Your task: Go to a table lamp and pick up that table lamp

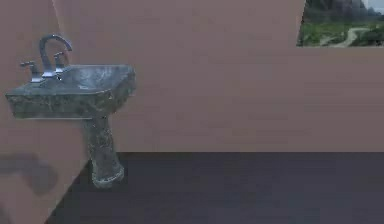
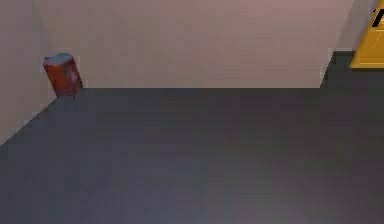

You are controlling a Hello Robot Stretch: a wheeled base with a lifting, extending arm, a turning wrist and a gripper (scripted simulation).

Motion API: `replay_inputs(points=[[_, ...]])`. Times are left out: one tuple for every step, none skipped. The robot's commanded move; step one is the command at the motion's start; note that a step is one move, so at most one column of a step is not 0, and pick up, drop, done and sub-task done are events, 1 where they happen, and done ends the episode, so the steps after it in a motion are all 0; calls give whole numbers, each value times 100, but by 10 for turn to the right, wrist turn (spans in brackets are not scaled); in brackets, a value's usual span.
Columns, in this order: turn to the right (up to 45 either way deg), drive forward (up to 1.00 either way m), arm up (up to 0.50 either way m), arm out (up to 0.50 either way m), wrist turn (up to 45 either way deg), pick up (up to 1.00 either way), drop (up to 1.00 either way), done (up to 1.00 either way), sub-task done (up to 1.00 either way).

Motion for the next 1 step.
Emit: replay_inputs(points=[[450,0,0,0,0,0,0,0,0]])
